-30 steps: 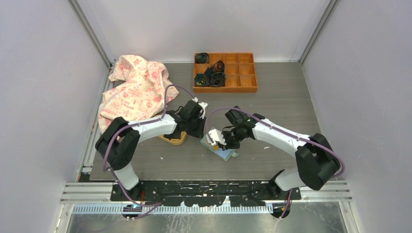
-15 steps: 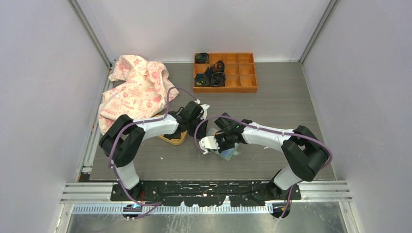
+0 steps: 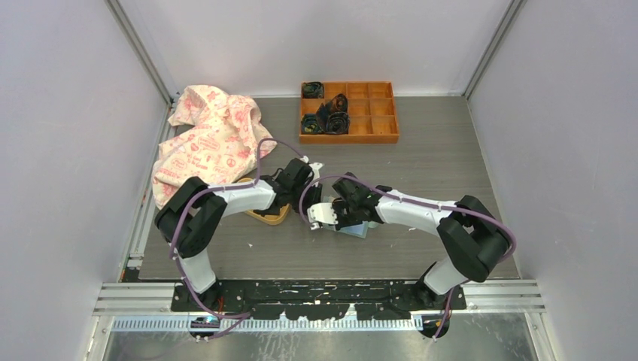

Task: Put the credit cards into the card holder
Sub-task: Insert the credit card into the card holder.

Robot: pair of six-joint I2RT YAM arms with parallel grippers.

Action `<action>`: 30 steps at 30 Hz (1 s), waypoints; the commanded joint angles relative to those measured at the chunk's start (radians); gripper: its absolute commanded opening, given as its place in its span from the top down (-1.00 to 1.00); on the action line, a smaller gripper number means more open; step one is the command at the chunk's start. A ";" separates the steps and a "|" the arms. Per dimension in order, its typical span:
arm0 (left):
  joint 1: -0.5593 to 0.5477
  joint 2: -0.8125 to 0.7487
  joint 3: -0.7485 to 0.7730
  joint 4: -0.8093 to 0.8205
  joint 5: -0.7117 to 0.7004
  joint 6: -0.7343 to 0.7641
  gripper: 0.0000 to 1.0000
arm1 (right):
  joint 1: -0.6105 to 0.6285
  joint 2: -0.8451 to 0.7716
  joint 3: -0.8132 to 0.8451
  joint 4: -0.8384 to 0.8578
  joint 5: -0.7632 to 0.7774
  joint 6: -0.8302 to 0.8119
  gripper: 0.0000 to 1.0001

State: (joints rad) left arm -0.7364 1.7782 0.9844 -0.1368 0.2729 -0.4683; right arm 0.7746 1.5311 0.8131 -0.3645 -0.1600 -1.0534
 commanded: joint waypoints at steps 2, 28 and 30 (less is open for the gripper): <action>-0.008 -0.012 -0.021 0.049 0.020 -0.029 0.61 | -0.030 -0.090 0.013 0.048 -0.084 0.068 0.90; -0.008 -0.030 0.028 0.041 -0.018 -0.022 0.50 | -0.178 -0.024 0.018 -0.019 -0.208 0.161 0.85; -0.008 -0.007 0.032 0.048 -0.001 -0.022 0.50 | -0.159 -0.008 0.020 0.008 -0.181 0.171 0.85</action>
State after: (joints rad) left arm -0.7403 1.7470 0.9840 -0.1299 0.2344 -0.4904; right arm 0.5865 1.5043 0.8143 -0.4496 -0.4213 -0.9123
